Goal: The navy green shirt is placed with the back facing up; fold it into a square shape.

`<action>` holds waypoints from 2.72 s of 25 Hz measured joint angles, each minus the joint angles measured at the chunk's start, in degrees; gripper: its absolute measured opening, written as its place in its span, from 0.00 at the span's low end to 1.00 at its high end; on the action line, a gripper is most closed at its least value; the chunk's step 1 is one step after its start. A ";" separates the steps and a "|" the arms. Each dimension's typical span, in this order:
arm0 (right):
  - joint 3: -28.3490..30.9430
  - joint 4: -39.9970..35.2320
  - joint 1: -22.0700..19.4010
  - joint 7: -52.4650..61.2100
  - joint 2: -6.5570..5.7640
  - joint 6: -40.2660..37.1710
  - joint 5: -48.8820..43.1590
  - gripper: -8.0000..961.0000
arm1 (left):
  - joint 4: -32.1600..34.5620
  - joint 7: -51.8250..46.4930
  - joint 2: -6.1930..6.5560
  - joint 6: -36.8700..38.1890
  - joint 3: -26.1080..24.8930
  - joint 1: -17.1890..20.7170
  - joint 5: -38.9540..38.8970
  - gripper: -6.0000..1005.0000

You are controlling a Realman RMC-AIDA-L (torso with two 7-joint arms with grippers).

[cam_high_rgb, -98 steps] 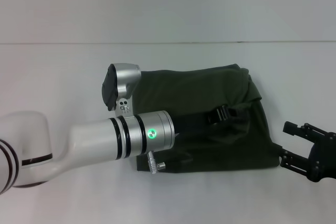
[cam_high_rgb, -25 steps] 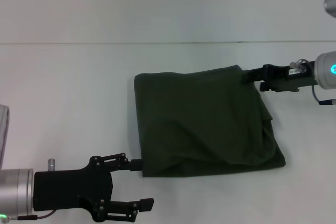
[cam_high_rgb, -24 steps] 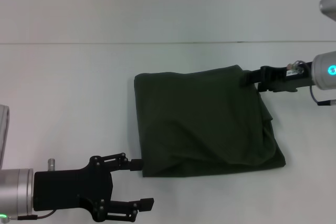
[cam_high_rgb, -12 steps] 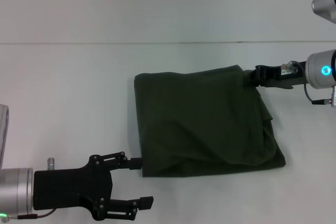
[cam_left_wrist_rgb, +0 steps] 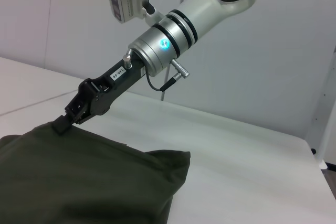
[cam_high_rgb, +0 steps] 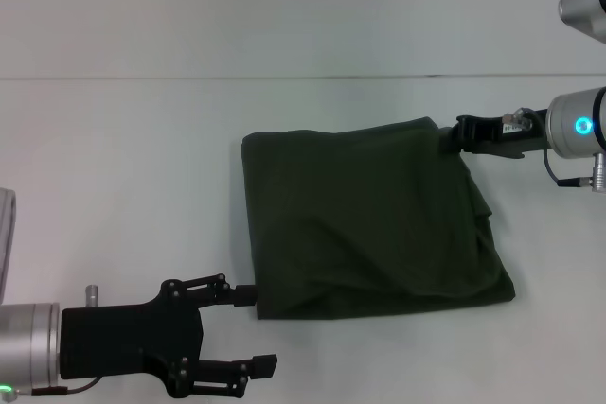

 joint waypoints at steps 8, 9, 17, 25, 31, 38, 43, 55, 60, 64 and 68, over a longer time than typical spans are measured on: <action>0.23 -0.39 -2.07 -7.42 -0.26 0.39 11.60 0.04 | -0.40 -0.04 0.12 0.19 -1.41 0.00 0.01 0.86; 0.24 -0.42 -2.37 -8.23 -0.41 0.41 12.95 0.04 | -0.47 -0.05 0.14 0.22 -1.72 0.00 0.02 0.86; -2.75 0.15 -2.29 -9.17 -0.19 4.62 13.85 0.05 | -0.61 -0.07 0.18 0.27 -2.16 0.00 0.09 0.86; -5.80 0.29 -2.61 -9.20 1.08 11.99 13.78 0.06 | -0.61 -0.15 0.18 0.32 -2.21 0.00 0.07 0.86; -6.28 0.35 -3.42 -9.21 1.60 13.78 13.82 0.07 | -0.69 -0.16 0.18 0.38 -2.21 0.14 0.14 0.86; -5.42 -1.19 -6.32 -13.59 1.77 10.99 17.44 0.08 | -0.61 -0.24 0.21 1.02 -3.29 0.32 0.03 0.86; -3.85 -3.81 -13.11 -25.92 2.16 4.69 31.24 0.18 | -0.60 -3.48 0.45 2.12 -6.83 0.01 -0.20 0.86; 2.62 -4.45 -26.98 -65.31 1.32 -26.57 42.83 0.62 | -0.65 -20.07 1.65 2.21 -9.63 -1.21 -2.58 0.86; 2.83 -4.53 -28.33 -78.66 2.66 -31.01 36.36 0.82 | -0.76 -30.10 2.48 2.55 -9.54 -3.34 -2.72 0.86; 3.17 -4.19 -29.40 -83.11 3.67 -26.40 33.66 0.95 | -1.12 -32.86 2.70 2.77 -9.23 -4.31 -2.79 0.86; 3.10 -3.34 -30.94 -84.48 3.83 -21.91 32.63 0.98 | -2.31 -33.51 2.86 2.85 -9.50 -4.39 -3.02 0.86</action>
